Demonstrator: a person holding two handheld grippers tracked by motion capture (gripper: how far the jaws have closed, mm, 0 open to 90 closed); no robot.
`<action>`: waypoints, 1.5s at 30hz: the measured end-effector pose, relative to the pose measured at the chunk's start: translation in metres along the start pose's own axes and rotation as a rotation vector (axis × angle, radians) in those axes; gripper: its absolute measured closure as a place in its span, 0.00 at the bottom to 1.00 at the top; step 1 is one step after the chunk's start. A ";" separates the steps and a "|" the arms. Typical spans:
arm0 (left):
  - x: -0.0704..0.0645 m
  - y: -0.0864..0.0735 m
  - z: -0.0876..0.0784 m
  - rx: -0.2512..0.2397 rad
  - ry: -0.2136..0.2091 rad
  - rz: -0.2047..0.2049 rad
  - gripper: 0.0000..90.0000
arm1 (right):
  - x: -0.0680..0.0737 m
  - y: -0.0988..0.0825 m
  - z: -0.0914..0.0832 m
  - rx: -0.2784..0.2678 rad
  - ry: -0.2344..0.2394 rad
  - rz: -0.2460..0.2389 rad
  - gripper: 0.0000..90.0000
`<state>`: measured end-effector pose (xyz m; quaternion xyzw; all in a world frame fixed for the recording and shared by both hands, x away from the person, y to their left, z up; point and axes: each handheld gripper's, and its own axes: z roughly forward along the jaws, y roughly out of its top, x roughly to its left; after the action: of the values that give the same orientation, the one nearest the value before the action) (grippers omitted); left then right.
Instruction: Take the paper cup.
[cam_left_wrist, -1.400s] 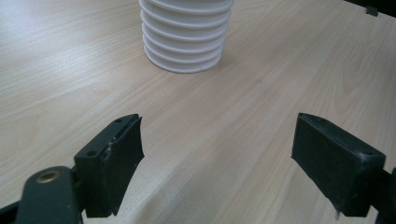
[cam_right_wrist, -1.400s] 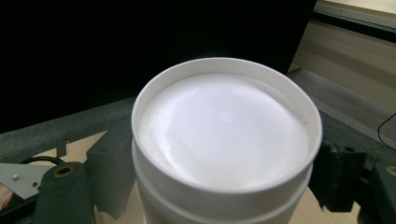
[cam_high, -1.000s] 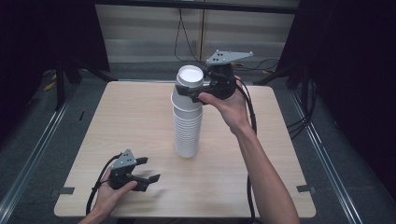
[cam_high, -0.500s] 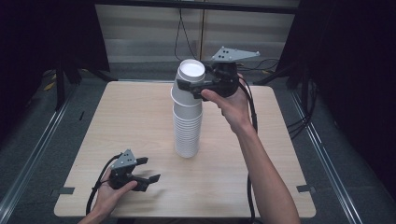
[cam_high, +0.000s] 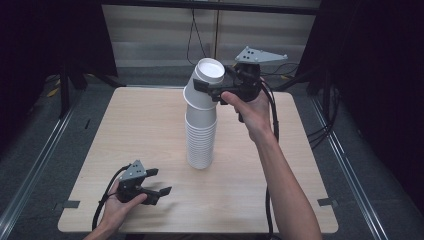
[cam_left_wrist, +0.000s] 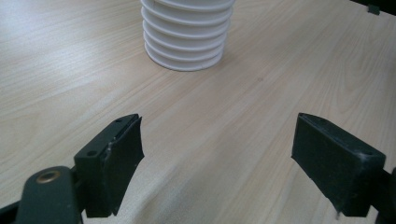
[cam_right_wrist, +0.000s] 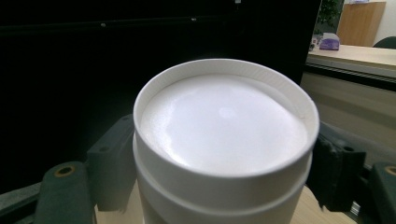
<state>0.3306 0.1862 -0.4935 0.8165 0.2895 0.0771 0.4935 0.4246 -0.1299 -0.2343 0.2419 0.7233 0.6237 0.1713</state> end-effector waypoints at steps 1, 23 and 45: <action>0.000 0.000 0.000 0.002 0.001 0.000 0.18 | -0.001 0.000 -0.001 -0.005 0.005 0.008 0.25; 0.000 0.000 0.000 -0.002 0.002 0.001 0.18 | -0.001 0.006 -0.011 -0.123 0.024 0.046 0.25; 0.000 0.000 0.001 0.003 -0.004 0.005 0.18 | -0.003 -0.002 -0.035 -0.188 -0.005 0.046 0.25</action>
<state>0.3309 0.1857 -0.4938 0.8181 0.2865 0.0762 0.4927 0.4075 -0.1607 -0.2310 0.2431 0.6552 0.6921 0.1807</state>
